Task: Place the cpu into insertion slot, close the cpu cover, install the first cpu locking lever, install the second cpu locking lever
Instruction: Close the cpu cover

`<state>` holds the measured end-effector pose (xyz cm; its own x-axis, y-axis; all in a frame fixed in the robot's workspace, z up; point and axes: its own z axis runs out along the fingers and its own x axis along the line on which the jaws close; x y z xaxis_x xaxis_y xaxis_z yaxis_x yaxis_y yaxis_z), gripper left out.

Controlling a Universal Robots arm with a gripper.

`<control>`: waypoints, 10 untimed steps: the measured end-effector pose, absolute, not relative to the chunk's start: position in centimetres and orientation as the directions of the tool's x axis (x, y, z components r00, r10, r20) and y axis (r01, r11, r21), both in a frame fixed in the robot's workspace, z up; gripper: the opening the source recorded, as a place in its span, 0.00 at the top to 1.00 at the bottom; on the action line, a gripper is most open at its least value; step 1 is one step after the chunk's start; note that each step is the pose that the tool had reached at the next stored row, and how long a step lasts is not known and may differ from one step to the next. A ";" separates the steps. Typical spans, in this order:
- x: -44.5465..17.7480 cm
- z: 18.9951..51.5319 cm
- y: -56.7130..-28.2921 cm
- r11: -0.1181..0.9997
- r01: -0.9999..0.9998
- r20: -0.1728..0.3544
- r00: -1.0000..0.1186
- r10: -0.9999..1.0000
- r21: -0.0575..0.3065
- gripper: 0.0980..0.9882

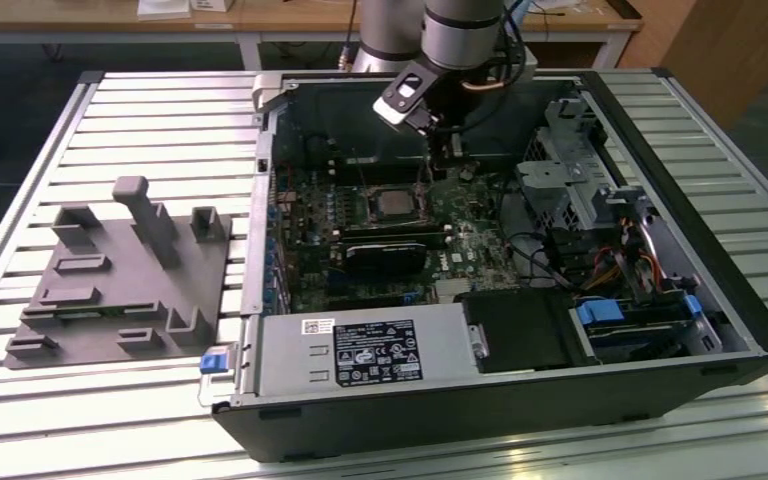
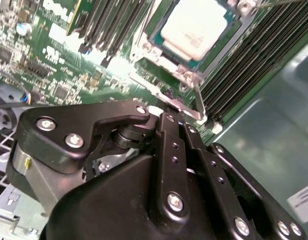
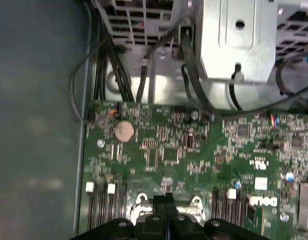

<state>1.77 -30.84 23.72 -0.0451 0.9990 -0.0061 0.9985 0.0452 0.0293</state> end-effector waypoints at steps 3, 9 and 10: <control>1.3 23.7 -30.8 0.045 0.999 -0.006 -0.045 0.999 0.029 0.99; 0.9 23.5 -30.8 0.045 0.999 -0.006 -0.045 0.999 0.029 0.99; 0.8 23.4 -30.8 0.045 0.999 -0.006 -0.045 0.999 0.029 0.99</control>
